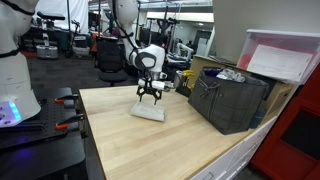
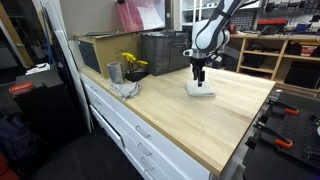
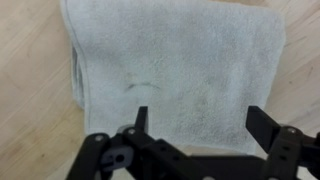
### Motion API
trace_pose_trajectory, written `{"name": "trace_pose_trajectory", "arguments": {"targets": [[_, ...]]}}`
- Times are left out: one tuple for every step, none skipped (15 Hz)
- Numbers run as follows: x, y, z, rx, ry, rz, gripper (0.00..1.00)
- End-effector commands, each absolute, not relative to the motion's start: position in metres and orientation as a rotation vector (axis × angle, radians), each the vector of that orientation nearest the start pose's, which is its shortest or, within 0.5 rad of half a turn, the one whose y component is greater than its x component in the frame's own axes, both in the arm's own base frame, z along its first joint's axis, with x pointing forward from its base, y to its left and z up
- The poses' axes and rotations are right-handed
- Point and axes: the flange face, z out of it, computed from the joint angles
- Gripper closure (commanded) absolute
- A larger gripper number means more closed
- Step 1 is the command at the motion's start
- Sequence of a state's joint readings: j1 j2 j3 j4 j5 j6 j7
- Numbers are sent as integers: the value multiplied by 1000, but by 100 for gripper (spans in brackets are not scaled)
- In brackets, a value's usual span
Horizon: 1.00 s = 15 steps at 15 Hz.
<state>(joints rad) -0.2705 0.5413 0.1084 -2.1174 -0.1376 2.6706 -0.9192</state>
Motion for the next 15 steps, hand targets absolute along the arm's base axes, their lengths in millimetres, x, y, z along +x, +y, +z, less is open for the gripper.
{"name": "trace_pose_trajectory", "arguments": {"targets": [[546,-64,185,-2916,-1379,-15,0],[542,-56,188,-2928,-1403,-2,0],[540,-50,187,-2948,-1417,8,0],[537,-44,183,-2966,-1416,10,0],[535,-39,180,-2996,-1426,19,0],[534,-36,173,-3013,-1425,26,0],[532,-35,166,-3043,-1426,41,0],[531,-34,158,-3063,-1403,49,0],[530,-34,152,-3087,-1380,56,0],[530,-37,143,-3110,-1342,78,0],[527,-38,138,-3119,-1294,95,0],[525,-39,132,-3129,-1248,107,0],[524,-39,126,-3139,-1202,116,0],[523,-40,119,-3161,-1158,140,0],[522,-41,114,-3170,-1114,152,0]]}}
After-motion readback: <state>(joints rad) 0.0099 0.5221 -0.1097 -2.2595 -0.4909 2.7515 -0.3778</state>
